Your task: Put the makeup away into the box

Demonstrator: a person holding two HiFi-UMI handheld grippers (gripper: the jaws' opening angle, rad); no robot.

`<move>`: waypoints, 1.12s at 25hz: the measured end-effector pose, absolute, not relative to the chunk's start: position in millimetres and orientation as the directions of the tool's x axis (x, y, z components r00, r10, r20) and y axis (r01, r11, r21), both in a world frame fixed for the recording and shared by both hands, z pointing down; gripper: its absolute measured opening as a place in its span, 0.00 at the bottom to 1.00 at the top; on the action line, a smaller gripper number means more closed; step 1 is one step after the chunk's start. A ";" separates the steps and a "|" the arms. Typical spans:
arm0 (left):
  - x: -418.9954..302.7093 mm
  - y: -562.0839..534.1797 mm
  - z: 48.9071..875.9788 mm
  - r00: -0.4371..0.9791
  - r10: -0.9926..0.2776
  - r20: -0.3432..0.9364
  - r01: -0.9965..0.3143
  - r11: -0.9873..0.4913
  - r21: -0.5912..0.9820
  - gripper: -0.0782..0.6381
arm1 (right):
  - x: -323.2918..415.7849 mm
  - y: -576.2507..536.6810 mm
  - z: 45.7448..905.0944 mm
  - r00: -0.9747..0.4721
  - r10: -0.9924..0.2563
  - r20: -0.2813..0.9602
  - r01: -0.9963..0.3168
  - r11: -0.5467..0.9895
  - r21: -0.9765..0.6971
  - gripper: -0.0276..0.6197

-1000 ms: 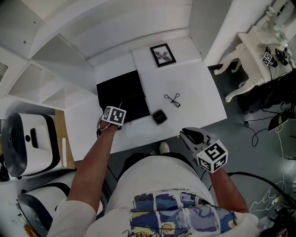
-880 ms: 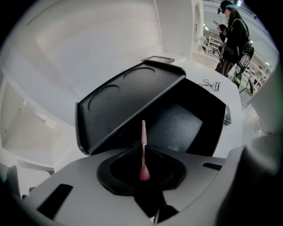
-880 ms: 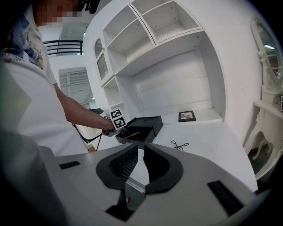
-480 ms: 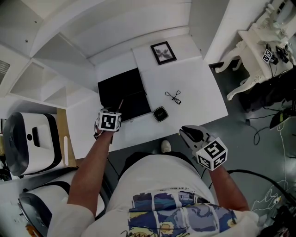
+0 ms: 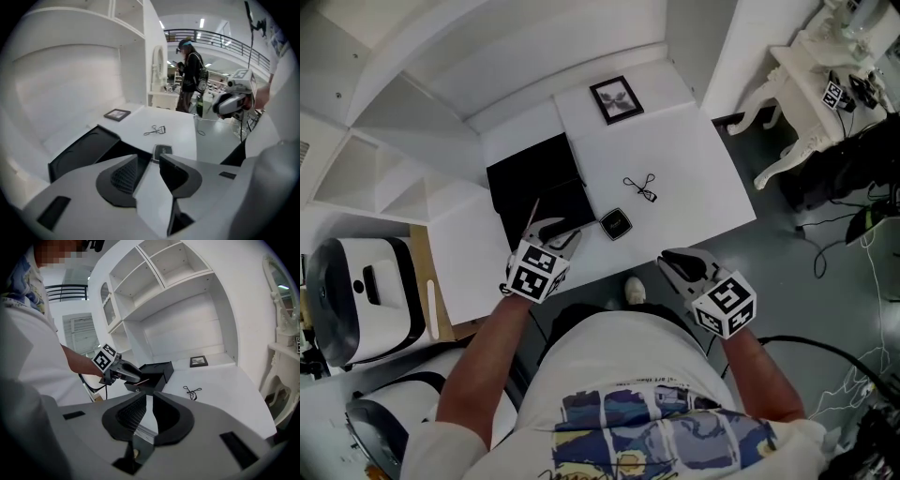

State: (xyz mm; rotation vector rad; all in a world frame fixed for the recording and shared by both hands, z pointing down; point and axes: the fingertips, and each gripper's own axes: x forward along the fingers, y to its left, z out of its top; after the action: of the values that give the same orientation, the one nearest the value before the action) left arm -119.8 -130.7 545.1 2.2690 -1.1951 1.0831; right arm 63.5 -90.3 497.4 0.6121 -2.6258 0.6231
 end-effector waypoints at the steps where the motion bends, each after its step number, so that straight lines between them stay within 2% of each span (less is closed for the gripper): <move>1: -105.5 -128.3 547.4 0.377 -0.514 0.770 -0.782 -0.622 -0.032 0.34 | 65.1 -89.9 497.6 -0.835 -0.326 0.444 -0.491 0.805 -0.333 0.14; 8: -46.0 -127.0 580.7 0.377 -0.339 0.862 -0.578 -0.814 -0.067 0.44 | 81.5 -84.7 501.3 -0.814 -0.369 0.449 -0.539 0.769 -0.344 0.14; 18: -34.8 -151.5 624.3 0.156 -0.208 0.965 -0.470 -0.876 -0.113 0.55 | 105.3 -79.3 507.0 -0.772 -0.442 0.457 -0.615 0.700 -0.362 0.14; 28: -34.4 -154.2 657.7 0.029 -0.069 0.997 -0.412 -0.910 -0.051 0.60 | 114.1 -74.3 509.9 -0.756 -0.470 0.456 -0.641 0.673 -0.369 0.14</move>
State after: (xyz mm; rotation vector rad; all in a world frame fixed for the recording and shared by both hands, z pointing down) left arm -34.4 -154.2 657.7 2.0546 -0.4950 1.9671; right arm 114.1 -74.3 509.9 0.8804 -2.5651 0.7448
